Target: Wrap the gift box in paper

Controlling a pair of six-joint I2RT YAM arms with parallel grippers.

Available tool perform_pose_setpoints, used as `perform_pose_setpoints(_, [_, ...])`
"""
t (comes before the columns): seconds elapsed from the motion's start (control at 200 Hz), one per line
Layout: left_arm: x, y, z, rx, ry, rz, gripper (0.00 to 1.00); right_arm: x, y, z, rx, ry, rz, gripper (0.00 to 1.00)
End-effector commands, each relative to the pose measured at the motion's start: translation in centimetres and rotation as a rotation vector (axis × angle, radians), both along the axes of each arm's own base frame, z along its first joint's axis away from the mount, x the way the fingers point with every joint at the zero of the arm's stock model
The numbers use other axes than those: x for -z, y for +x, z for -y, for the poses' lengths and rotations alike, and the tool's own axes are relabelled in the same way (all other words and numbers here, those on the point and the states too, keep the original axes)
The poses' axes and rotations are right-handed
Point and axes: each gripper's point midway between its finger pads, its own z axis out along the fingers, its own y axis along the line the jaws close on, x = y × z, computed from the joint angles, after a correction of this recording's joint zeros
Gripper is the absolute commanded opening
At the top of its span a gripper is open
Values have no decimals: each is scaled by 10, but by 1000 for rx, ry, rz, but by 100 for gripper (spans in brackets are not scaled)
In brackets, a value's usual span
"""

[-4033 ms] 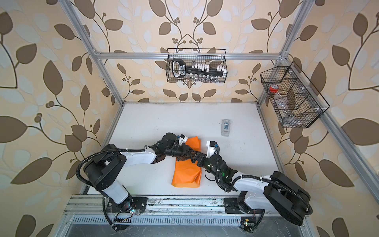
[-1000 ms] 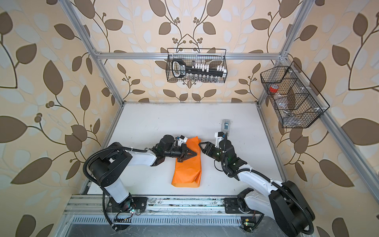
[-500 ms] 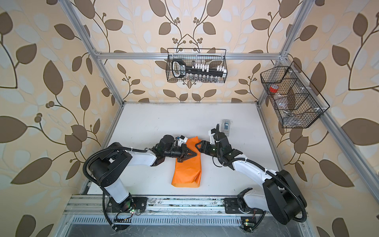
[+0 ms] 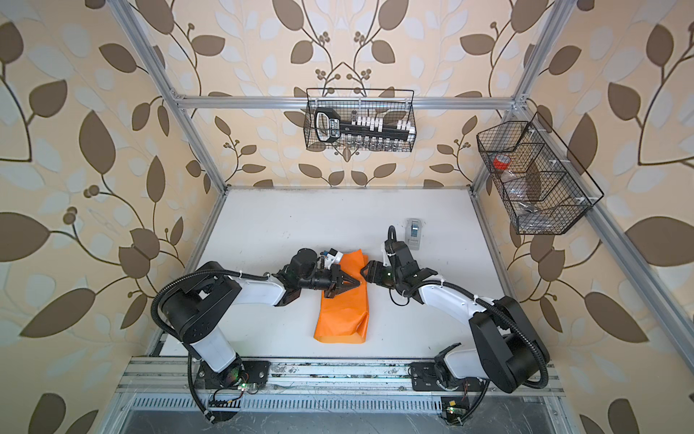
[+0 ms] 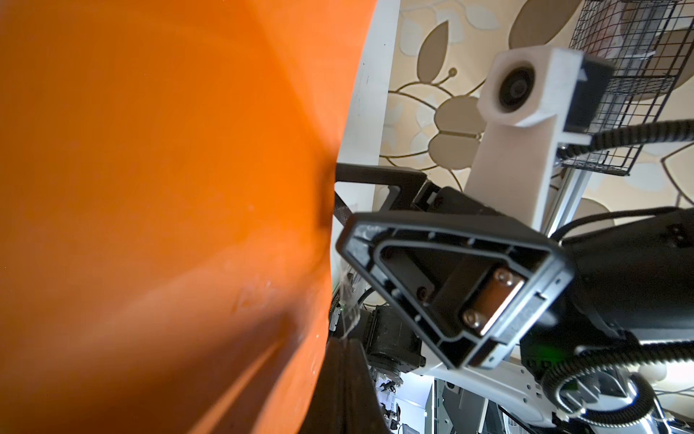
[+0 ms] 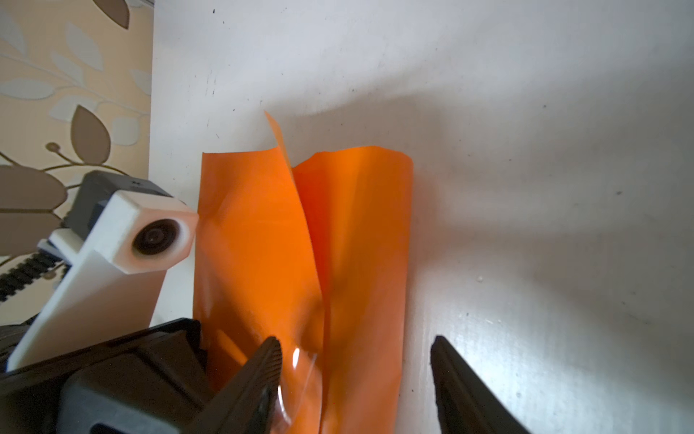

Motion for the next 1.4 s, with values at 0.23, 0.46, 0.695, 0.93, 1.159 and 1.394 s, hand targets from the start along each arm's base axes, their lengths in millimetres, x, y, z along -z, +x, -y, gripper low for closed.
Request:
perform_pose_setpoints(0.23, [45, -18, -17, -28, 101, -172, 0, -17, 0, 18, 49, 11, 38, 63])
perform_pose_setpoints(0.46, [42, -17, -16, -19, 87, -165, 0, -15, 1, 20, 58, 54, 23, 67])
perform_pose_setpoints(0.695, [36, -18, -12, 1, 51, -147, 0, -34, 4, 13, 22, 107, 34, 54])
perform_pose_setpoints(0.93, [36, -16, -10, -2, 43, -150, 0, -36, -18, 4, -41, 52, 13, 19])
perform_pose_setpoints(1.159, [37, -14, -10, -9, 56, -152, 0, -22, -41, -14, -74, 90, -1, 14])
perform_pose_setpoints(1.394, [34, -12, -10, -20, 59, -147, 0, -16, -47, -23, -78, 129, -14, 13])
